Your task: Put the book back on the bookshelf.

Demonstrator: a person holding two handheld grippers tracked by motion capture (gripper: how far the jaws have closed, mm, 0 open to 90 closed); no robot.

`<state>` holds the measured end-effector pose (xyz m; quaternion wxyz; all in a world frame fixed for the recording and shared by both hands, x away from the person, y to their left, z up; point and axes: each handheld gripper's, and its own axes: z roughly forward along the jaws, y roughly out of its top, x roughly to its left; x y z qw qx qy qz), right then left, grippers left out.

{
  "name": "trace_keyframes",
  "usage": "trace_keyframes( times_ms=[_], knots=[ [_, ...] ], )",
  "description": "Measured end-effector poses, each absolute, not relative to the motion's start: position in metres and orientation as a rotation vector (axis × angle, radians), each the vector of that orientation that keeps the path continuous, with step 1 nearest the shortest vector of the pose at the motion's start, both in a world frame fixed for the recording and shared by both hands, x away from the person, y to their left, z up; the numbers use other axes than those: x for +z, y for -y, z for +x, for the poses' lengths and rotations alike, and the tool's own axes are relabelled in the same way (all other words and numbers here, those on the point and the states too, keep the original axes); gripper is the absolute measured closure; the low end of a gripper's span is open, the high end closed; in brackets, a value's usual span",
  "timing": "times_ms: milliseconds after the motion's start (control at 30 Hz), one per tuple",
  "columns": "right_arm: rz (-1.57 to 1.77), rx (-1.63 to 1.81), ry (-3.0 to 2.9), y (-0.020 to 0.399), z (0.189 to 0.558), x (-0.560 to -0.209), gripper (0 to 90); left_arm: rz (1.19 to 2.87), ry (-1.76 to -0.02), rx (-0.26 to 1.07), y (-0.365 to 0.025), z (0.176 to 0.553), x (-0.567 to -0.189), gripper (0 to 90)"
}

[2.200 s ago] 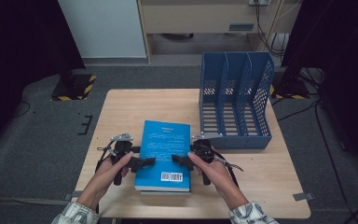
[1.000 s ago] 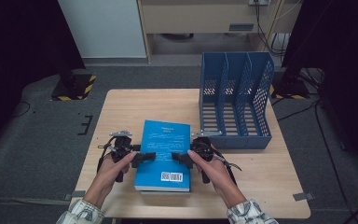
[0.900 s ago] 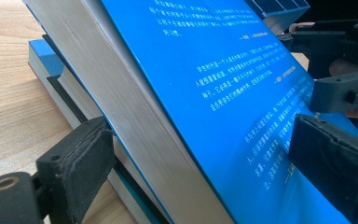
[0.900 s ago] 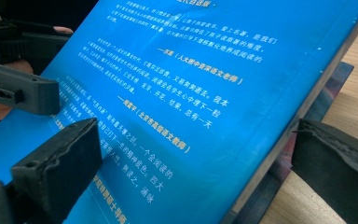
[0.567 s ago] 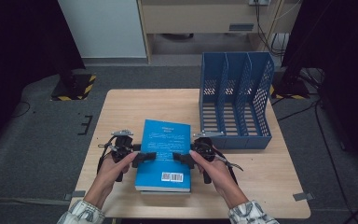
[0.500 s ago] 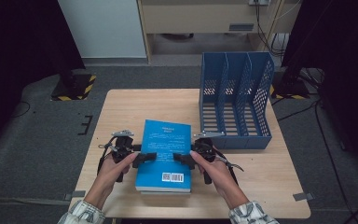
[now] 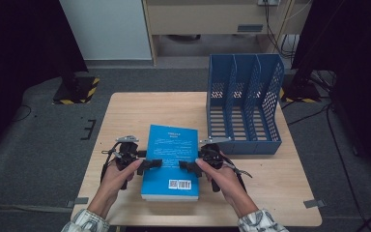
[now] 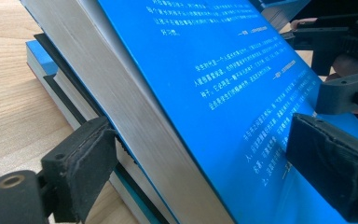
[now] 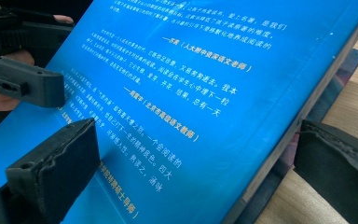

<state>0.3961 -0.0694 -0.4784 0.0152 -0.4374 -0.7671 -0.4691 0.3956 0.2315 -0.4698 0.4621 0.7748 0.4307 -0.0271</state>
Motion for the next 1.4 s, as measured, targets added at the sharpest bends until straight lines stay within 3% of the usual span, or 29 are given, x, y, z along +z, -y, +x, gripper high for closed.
trace_keyframes(
  times_ms=[200, 733, 1400],
  knots=[
    [-1.381, -1.486, 2.404, 0.072, 0.392, -0.474, 8.3, 1.905, -1.058, -0.053, -0.234, 0.394, -0.466, 13.6],
    [-1.347, -1.453, 2.213, 0.069, 0.401, -0.492, 0.1, 1.921, -1.035, -0.074, -0.232, 0.4, -0.467, 13.5],
    [-1.354, -1.442, 2.288, 0.07, 0.401, -0.471, 9.2, 1.877, -1.039, -0.068, -0.238, 0.399, -0.46, 20.8]
  ],
)
